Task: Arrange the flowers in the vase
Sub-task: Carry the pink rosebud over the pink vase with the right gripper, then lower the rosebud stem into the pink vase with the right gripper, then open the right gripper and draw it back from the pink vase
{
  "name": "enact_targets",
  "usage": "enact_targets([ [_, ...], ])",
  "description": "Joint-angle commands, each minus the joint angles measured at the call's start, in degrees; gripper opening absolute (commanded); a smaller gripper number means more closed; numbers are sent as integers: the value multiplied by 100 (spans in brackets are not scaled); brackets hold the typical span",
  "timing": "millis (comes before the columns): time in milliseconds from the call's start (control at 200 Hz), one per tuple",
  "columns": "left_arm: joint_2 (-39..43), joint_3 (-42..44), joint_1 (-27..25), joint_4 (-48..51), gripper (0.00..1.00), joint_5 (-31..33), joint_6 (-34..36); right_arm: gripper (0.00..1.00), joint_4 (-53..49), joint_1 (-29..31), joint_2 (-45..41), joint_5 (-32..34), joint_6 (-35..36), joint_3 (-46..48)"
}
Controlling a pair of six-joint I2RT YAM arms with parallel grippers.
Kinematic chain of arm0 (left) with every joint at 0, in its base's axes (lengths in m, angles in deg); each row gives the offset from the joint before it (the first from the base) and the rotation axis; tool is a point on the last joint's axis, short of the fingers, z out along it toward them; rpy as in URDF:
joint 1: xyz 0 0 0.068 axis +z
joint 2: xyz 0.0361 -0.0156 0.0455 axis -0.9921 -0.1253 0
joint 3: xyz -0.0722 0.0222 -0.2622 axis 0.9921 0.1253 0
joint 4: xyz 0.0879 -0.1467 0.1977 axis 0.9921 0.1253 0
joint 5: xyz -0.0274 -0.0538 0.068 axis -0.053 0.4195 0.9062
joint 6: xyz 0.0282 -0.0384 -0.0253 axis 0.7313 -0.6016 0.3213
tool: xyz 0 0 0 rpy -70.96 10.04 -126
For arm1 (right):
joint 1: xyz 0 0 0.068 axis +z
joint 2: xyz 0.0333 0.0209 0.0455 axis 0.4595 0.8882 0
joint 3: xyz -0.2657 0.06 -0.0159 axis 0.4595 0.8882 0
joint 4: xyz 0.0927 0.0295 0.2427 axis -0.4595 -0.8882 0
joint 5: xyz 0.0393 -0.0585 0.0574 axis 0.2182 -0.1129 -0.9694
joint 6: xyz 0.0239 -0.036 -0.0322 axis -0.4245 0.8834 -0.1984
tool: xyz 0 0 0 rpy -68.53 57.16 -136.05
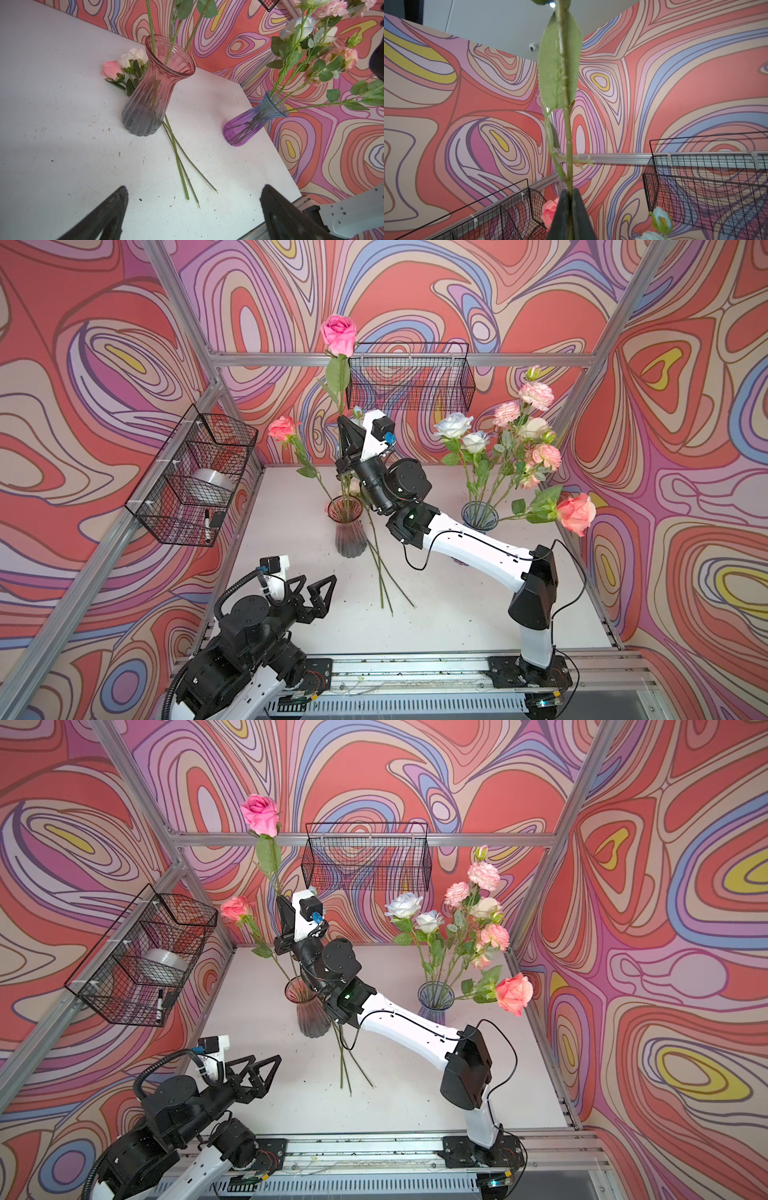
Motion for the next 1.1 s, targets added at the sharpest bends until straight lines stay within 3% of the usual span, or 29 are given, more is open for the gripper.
enact_targets([
  [0, 75, 50, -32, 0, 100, -11, -37, 0, 24, -22, -6, 163, 21, 673],
  [265, 26, 50, -32, -9, 100, -38, -27, 0, 22, -3, -302, 279, -406, 2167],
  [386, -6, 50, -32, -6, 100, -53, -27, 3, -350, 69, -283, 289, -470, 2315],
  [706, -36, 60, -32, -4, 100, -7, -47, 25, -588, 147, -473, 555, -688, 2596],
  [1097, -90, 55, -32, 13, 100, 22, -44, 29, -1361, 322, -1689, 796, -927, 3330],
])
